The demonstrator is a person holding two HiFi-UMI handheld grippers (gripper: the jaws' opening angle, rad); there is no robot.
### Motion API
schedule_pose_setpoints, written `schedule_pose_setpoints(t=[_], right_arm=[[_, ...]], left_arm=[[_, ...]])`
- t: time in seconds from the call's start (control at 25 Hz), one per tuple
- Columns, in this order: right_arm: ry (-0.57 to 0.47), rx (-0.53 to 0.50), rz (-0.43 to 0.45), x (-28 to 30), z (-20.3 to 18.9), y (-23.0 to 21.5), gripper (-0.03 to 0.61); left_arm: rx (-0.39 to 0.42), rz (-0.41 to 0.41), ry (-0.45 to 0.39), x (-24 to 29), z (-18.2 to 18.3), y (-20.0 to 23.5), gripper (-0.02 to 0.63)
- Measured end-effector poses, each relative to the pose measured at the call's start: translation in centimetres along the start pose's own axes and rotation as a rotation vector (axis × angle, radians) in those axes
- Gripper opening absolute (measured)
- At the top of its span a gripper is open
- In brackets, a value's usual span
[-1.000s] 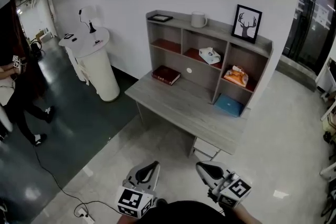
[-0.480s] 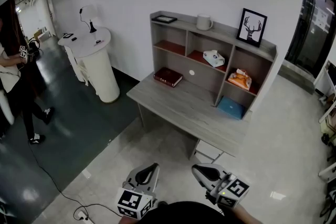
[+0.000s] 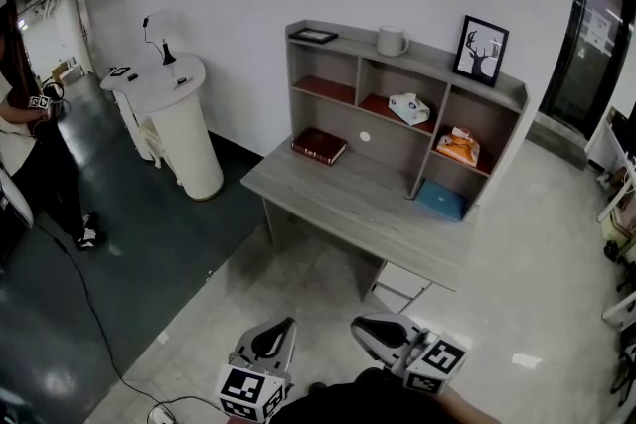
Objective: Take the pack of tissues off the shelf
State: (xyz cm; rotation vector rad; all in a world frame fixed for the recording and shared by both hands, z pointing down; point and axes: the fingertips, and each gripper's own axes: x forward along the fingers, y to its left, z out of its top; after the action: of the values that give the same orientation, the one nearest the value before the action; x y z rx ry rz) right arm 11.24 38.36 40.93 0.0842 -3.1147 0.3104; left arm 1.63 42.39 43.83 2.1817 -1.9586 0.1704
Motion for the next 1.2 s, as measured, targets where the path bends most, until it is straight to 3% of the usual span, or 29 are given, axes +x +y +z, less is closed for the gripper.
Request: schedule_pose_setpoints(t=[0.24,0.52,1.2], right_arm=[[0.046,0.055,-0.064,0.2,-1.9,-1.1,0.020],[0.013,0.083,-0.079,1.9,-0.9,-3.9,0.020],[0.038,0.126,-0.039,6.5,2.1,-18.7,0.020]], left_arm=[[-0.031,-0.042,0.013,1.1,-1.2,0.9,0.018],[-0.034,-0.065,0.022,4.3,-0.7,2.3,0.018],[-0.014,-0.032,0.037,18.2,4.1,7.1,0.018]])
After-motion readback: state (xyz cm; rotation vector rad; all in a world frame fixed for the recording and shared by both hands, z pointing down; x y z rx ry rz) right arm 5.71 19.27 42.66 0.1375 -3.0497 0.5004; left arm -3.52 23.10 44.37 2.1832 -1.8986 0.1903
